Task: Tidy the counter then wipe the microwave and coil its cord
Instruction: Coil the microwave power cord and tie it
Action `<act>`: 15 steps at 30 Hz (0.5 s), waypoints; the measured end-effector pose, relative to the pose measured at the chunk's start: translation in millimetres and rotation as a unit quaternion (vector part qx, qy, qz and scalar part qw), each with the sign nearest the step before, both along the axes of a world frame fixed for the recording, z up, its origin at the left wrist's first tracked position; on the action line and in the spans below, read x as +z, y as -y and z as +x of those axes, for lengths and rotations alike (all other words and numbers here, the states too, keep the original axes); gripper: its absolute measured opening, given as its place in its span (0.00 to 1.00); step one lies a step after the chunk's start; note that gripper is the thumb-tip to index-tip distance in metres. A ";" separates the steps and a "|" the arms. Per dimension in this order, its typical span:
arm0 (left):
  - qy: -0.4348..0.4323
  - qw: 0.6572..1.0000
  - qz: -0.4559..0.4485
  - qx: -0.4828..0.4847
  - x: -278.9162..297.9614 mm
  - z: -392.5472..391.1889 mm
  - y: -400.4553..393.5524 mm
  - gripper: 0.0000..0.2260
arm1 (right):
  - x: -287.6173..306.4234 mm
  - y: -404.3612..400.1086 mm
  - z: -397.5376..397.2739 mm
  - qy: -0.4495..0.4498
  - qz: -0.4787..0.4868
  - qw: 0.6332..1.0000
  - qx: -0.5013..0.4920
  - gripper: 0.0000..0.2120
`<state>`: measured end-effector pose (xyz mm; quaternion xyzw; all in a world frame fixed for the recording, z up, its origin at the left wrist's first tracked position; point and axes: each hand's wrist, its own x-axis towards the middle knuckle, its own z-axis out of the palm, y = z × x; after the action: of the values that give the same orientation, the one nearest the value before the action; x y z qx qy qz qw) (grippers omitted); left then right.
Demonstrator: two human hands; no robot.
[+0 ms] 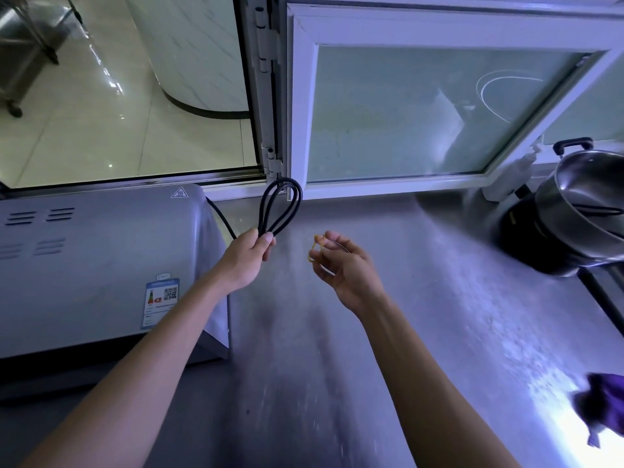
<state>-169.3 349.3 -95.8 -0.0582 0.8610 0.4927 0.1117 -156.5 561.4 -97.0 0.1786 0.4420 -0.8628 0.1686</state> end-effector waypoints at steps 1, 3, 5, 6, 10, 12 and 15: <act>0.001 1.000 0.001 0.000 -0.1 0.4 -0.1 0.14 | 0.5 0.1 0.4 -0.002 -0.006 1.000 -0.002 0.12; 0.001 1.000 0.003 0.000 -0.4 0.5 -0.5 0.14 | 1.0 0.2 0.5 -0.005 -0.020 1.000 -0.005 0.13; 0.003 1.000 0.004 0.000 -0.2 0.4 -0.9 0.15 | 2.0 1.2 0.1 -0.008 -0.040 0.999 -0.005 0.13; 0.002 1.000 0.003 -0.002 0.0 0.4 -0.9 0.15 | 2.5 2.0 -0.2 -0.009 -0.050 0.999 -0.006 0.12; -0.003 1.000 -0.005 -0.009 0.4 0.0 -0.7 0.16 | 3.8 5.1 -1.4 0.000 -0.088 0.996 -0.024 0.09; -0.006 1.000 -0.004 -0.009 0.4 0.0 -1.0 0.15 | 3.9 5.8 -2.3 0.006 -0.111 0.993 -0.036 0.09; -0.008 1.000 -0.005 -0.012 0.0 -0.4 -1.6 0.15 | 3.9 5.4 -2.5 0.012 -0.141 0.989 -0.043 0.09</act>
<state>-169.8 350.9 -95.8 -0.0446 0.8648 0.4878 0.1102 -159.0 556.0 -93.1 0.1822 0.3061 -0.9207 0.1596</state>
